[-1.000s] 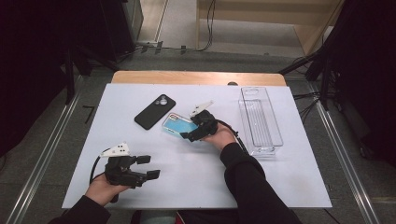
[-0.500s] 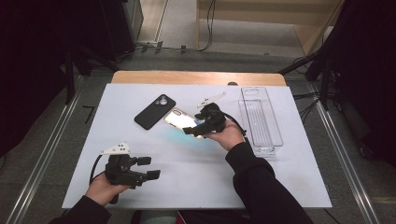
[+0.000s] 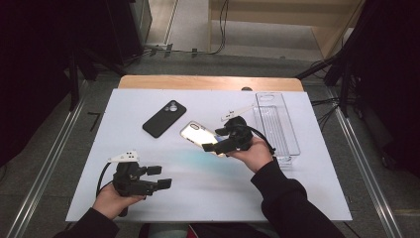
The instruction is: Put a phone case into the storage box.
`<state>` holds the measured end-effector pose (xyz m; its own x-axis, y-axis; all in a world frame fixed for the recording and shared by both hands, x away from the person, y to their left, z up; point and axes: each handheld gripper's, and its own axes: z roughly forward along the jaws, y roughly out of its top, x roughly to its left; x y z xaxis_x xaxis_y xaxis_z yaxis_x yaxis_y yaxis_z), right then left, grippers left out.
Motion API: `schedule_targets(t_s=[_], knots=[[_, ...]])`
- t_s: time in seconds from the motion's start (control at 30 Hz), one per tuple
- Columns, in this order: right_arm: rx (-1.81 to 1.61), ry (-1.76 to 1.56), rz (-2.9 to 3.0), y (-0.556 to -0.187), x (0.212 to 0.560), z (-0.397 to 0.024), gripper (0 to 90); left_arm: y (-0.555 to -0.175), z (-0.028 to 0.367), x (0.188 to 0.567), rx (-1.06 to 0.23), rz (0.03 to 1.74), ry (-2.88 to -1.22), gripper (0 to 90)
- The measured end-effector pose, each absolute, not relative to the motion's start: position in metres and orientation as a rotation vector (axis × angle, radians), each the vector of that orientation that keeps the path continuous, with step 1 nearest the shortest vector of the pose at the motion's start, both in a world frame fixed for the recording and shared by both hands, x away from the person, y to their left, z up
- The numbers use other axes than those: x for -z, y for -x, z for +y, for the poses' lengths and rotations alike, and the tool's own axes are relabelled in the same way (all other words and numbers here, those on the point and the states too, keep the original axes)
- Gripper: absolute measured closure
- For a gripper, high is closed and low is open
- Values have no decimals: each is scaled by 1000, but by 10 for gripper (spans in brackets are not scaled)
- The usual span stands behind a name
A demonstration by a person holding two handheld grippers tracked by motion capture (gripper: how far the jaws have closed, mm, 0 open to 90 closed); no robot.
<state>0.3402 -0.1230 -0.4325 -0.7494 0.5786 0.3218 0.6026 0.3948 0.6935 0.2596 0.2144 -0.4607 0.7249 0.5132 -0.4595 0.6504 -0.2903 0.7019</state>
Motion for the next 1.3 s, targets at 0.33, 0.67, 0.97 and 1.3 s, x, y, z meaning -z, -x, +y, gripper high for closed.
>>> schedule_targets(t_s=[0.33,0.67,0.97,1.3], knots=[[1339,1151,-2585,-314,441,-144,152,-261,208,454,199,923,-1942,222],[1354,1253,-2556,-293,451,-141,152,-263,198,447,225,948,-1940,226],[1401,1345,-2533,-277,458,-135,152,-267,188,440,190,964,-1925,226],[1413,1447,-2484,-269,465,-132,152,-275,171,436,145,1000,-1939,227]])
